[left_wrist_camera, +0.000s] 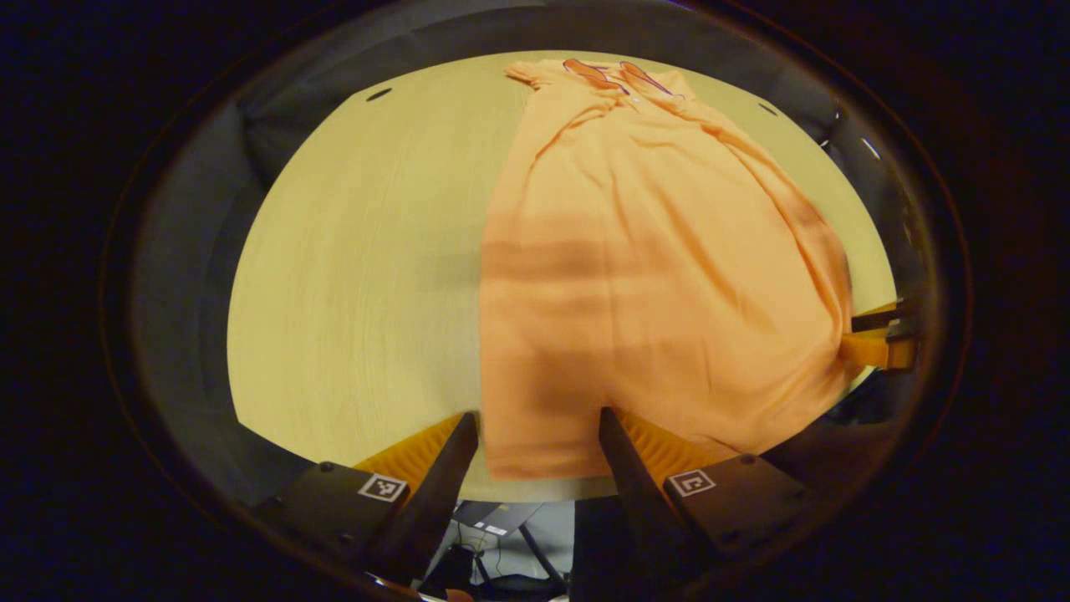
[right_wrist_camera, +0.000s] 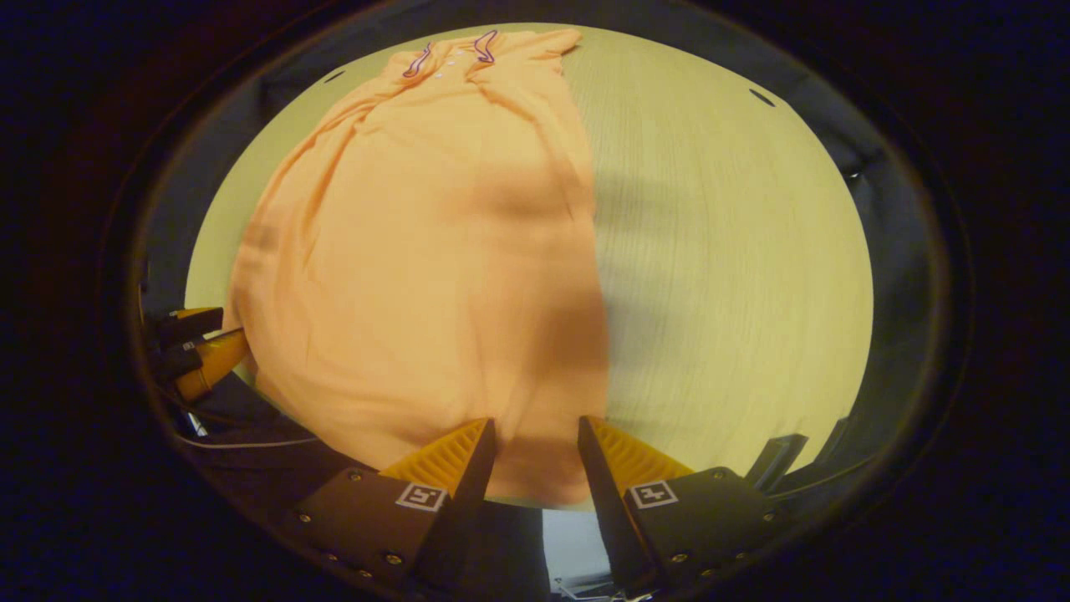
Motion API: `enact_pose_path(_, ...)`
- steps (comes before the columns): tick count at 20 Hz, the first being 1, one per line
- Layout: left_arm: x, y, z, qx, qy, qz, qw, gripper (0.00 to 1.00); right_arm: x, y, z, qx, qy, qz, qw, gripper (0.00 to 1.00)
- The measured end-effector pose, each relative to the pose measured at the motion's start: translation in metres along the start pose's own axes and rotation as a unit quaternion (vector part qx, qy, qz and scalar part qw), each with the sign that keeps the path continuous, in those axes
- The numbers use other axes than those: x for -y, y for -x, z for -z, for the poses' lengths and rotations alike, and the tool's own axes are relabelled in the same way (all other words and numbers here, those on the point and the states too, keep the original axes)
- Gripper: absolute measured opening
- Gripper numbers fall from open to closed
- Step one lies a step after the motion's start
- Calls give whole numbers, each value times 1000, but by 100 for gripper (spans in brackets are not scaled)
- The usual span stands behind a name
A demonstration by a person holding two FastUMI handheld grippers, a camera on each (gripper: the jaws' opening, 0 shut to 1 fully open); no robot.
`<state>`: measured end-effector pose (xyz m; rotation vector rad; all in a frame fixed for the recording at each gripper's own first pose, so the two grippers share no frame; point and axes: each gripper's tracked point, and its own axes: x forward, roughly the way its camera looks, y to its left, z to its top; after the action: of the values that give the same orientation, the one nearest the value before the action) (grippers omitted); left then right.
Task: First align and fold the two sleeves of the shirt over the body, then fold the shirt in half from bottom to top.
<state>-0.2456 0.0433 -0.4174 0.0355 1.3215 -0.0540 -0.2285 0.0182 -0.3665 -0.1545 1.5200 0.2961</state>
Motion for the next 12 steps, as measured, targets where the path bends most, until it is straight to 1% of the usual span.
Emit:
enact_pose_path(4, 2, -1, 0, -19, 1, 8, 1000, 96, 0, -2, -1, -12, 21, 15, 1000, 64)
enact_pose_path(7, 3, -5, -2, -33, 15, 20, 999, 94, 0, -2, -1, -32, 12, 15, 999, 65)
enact_pose_path(10, 4, -3, -2, -45, 9, 19, 999, 95, -3, -3, -1, -37, 8, 17, 999, 66)
enact_pose_path(12, 4, -3, -2, -55, 10, 20, 998, 96, -3, -2, -3, -39, 15, 22, 999, 70)
